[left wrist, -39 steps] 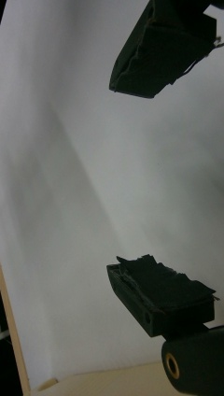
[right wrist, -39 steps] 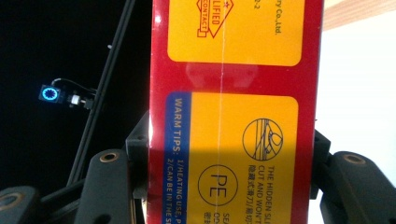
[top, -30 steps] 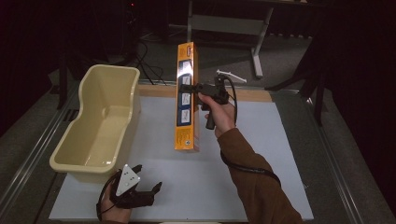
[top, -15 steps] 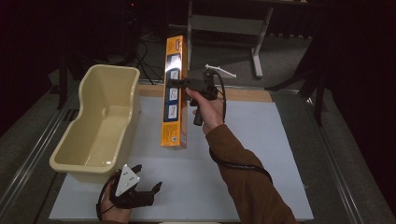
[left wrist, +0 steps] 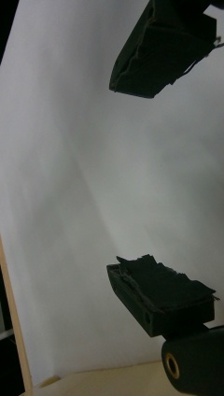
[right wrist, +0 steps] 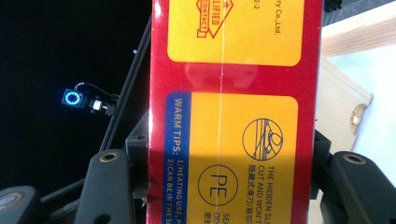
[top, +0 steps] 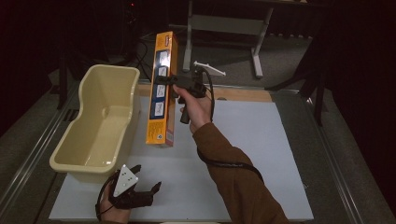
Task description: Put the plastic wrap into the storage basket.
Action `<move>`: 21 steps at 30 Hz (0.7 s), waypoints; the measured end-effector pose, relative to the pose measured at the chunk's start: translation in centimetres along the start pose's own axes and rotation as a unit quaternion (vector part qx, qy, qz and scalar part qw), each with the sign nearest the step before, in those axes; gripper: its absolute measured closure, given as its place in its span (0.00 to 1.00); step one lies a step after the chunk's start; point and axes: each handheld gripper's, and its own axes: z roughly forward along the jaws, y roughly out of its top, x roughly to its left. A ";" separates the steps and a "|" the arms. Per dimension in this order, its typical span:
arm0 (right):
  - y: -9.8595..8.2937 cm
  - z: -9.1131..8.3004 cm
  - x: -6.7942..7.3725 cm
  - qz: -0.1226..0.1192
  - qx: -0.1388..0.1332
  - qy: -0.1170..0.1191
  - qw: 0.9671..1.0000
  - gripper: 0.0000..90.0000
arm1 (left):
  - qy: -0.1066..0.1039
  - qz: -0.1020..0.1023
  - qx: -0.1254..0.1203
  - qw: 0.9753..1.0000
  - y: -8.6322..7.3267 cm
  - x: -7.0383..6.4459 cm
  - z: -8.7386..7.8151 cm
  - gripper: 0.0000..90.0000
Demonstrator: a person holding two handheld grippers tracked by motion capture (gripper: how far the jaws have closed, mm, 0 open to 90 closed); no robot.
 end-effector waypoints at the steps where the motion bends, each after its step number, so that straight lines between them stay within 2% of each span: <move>1: -0.1 0.2 0.1 -0.002 0.001 -0.001 1.000 0.45 | -0.001 -0.001 0.000 1.000 0.0 0.0 0.0 0.13; 12: -0.9 3.0 1.3 0.002 -0.004 0.007 1.000 0.45 | -0.001 0.000 -0.003 1.000 0.0 -0.1 0.1 0.13; 21: -2.0 5.7 2.7 -0.001 0.010 0.006 1.000 0.45 | 0.001 0.001 -0.004 1.000 -0.1 -0.2 0.1 0.13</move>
